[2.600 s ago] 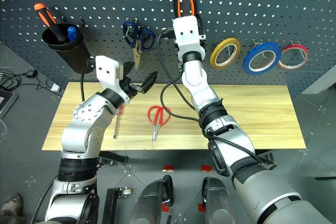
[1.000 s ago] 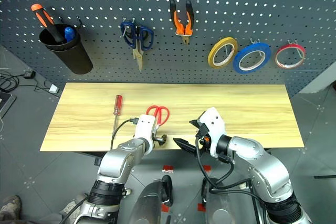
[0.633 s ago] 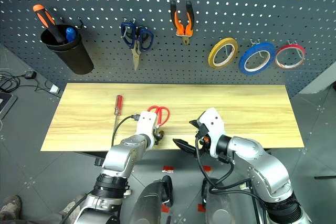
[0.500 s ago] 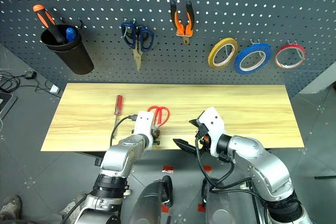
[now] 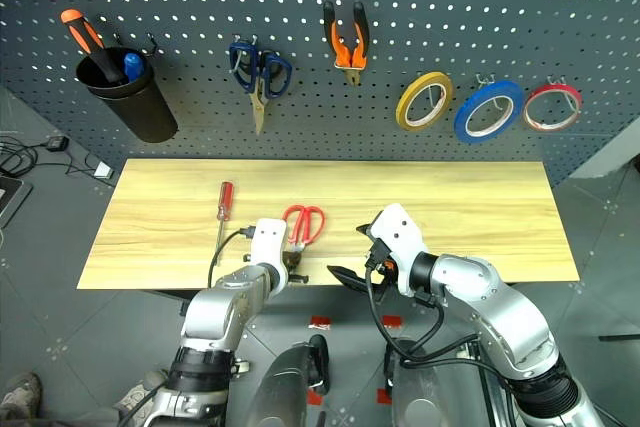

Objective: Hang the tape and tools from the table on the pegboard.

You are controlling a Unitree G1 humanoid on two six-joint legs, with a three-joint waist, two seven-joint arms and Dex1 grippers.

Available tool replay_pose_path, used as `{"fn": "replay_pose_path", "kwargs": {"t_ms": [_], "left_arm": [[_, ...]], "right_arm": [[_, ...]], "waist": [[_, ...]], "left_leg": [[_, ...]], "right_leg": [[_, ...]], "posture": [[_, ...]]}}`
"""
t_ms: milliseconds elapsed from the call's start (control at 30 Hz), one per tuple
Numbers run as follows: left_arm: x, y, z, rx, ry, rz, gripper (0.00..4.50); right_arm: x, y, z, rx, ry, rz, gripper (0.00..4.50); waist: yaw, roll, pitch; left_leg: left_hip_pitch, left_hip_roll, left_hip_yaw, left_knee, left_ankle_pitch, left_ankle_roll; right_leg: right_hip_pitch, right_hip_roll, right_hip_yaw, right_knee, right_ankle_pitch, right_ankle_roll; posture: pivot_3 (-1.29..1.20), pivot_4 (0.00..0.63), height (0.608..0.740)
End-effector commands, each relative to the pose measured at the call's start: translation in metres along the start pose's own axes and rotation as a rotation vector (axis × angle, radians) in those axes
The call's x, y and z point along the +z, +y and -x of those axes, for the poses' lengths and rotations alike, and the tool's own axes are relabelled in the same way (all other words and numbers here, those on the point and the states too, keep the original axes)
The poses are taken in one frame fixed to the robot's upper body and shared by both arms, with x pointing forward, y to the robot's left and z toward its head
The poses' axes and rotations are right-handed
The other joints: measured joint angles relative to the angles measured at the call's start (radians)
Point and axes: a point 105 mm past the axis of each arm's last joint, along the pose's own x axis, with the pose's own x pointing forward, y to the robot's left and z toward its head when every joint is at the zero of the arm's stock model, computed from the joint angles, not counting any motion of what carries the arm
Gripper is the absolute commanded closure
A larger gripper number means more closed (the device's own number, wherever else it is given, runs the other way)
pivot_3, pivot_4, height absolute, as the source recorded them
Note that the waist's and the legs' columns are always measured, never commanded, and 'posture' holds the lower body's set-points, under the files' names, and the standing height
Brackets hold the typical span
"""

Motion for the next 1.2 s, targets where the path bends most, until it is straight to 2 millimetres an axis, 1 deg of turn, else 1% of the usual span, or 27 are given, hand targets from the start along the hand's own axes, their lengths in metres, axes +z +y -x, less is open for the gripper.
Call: {"fn": "replay_pose_path", "kwargs": {"t_ms": [33,233,300,367,467,567,733,833,933,1033,1200], "left_arm": [[0.027,-0.015,0.016,-0.068,-0.166,-0.088,4.2],[0.064,-0.012,0.048,-0.035,-0.41,-0.219,4.2],[0.086,-0.005,0.065,0.034,-0.542,-0.249,4.2],[0.104,0.004,0.083,0.125,-0.658,-0.324,4.2],[0.114,0.01,0.098,0.197,-0.732,-0.378,4.2],[0.126,0.009,0.116,0.247,-0.828,-0.453,4.2],[0.136,0.008,0.126,0.282,-0.901,-0.504,4.2],[0.143,0.011,0.127,0.3,-0.921,-0.507,4.2],[0.152,0.015,0.127,0.316,-0.938,-0.51,4.2],[0.158,0.021,0.121,0.329,-0.93,-0.504,4.2],[0.164,0.029,0.113,0.346,-0.922,-0.503,4.2]], "right_arm": [[0.024,0.008,0.006,0.014,-0.08,0.059,0.0],[0.035,0.003,0.013,-0.028,-0.109,0.072,0.0],[0.039,0.001,0.015,-0.048,-0.121,0.075,0.0],[0.041,0.0,0.016,-0.062,-0.13,0.076,0.0],[0.043,-0.001,0.017,-0.069,-0.137,0.08,0.0],[0.05,-0.006,0.014,-0.093,-0.172,0.09,0.0],[0.061,-0.014,0.01,-0.133,-0.218,0.091,0.0],[0.063,-0.016,0.009,-0.141,-0.229,0.096,0.0],[0.067,-0.019,0.008,-0.151,-0.244,0.104,0.0],[0.072,-0.021,0.004,-0.149,-0.261,0.115,0.0],[0.083,-0.022,-0.003,-0.142,-0.29,0.129,0.0]], "waist": [[0.0,0.0,0.0],[-0.007,0.0,0.0],[-0.011,0.0,0.0],[-0.015,0.0,0.0],[-0.02,0.0,0.0],[-0.022,0.0,0.0],[-0.022,0.0,0.0],[-0.022,0.0,0.0],[-0.022,0.0,0.0],[-0.023,0.0,0.0],[-0.025,0.0,0.0]], "left_leg": [[0.0,0.0,0.0,0.0,0.0,0.0],[-0.001,0.0,0.0,0.0,0.0,0.0],[-0.001,0.0,0.0,-0.001,0.0,0.0],[-0.002,0.0,0.0,-0.001,0.0,0.0],[-0.002,0.0,0.0,-0.001,-0.001,0.001],[-0.002,0.0,0.0,-0.001,-0.001,0.001],[-0.002,0.0,0.0,-0.001,-0.001,0.001],[-0.002,0.0,0.0,0.0,-0.001,0.001],[-0.002,0.0,0.0,0.0,-0.001,0.001],[-0.002,0.0,0.0,0.0,-0.001,0.001],[-0.002,0.0,0.0,0.001,-0.001,0.001]], "right_leg": [[0.0,0.0,0.0,0.0,0.0,0.0],[0.0,0.0,0.0,-0.002,0.0,-0.001],[0.0,0.0,-0.001,-0.004,0.001,-0.001],[0.0,0.0,-0.001,-0.006,0.002,-0.004],[0.0,0.0,-0.001,-0.006,0.004,-0.006],[0.0,0.0,-0.002,-0.005,0.004,-0.006],[0.0,0.001,-0.003,-0.005,0.004,-0.005],[0.001,0.001,-0.002,-0.005,0.004,-0.005],[0.001,0.001,-0.003,-0.005,0.004,-0.006],[0.001,0.002,-0.003,-0.004,0.004,-0.006],[0.001,0.002,-0.003,-0.003,0.006,-0.005]], "posture": [[-0.3,0.299,0.74],[-0.3,0.292,0.74],[-0.31,0.29,0.74],[-0.31,0.29,0.74],[-0.31,0.285,0.74],[-0.3,0.276,0.74],[-0.3,0.271,0.74],[-0.3,0.267,0.74],[-0.3,0.267,0.74],[-0.31,0.266,0.74],[-0.31,0.266,0.74]]}}
